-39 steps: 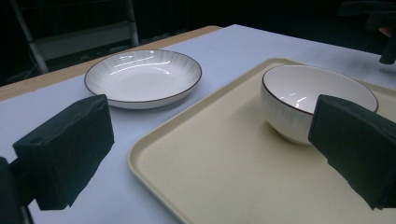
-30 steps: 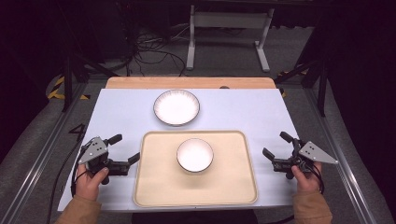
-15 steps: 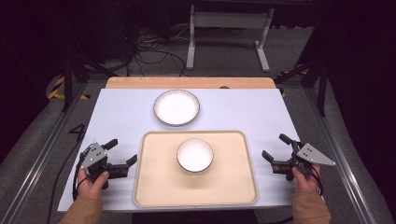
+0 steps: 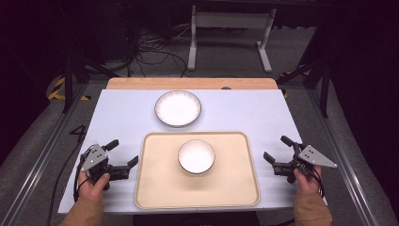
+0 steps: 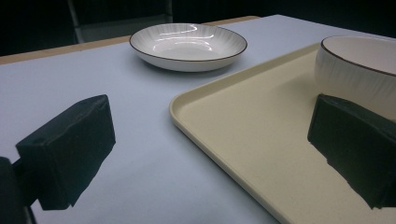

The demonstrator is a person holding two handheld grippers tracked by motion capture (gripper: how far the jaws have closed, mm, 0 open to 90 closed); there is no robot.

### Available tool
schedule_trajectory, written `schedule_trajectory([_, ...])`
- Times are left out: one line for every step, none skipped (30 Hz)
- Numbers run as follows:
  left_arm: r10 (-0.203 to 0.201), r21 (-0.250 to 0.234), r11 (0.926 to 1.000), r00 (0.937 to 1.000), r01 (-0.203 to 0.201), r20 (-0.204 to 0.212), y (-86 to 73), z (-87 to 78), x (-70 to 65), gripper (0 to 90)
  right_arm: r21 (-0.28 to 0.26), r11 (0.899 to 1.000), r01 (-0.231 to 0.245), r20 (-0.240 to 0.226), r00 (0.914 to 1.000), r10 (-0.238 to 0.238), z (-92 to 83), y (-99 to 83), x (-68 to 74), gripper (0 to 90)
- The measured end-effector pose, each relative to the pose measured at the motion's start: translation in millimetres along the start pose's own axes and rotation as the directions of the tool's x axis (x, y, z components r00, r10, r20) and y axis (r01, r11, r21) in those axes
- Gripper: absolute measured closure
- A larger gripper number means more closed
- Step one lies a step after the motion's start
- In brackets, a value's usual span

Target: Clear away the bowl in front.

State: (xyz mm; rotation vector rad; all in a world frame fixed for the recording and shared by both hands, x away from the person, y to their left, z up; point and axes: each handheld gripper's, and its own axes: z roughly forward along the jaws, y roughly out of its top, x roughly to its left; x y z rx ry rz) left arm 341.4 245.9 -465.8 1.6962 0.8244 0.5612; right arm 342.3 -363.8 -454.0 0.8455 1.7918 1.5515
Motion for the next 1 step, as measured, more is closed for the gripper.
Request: schedule_trajectory([0.0, 0.0, 1.0, 1.0, 0.0, 0.0, 0.0, 0.0, 0.0, 1.2, -0.001, 1.0, 0.0, 0.0, 1.0, 0.0, -0.1, 0.3, 0.3, 3.8])
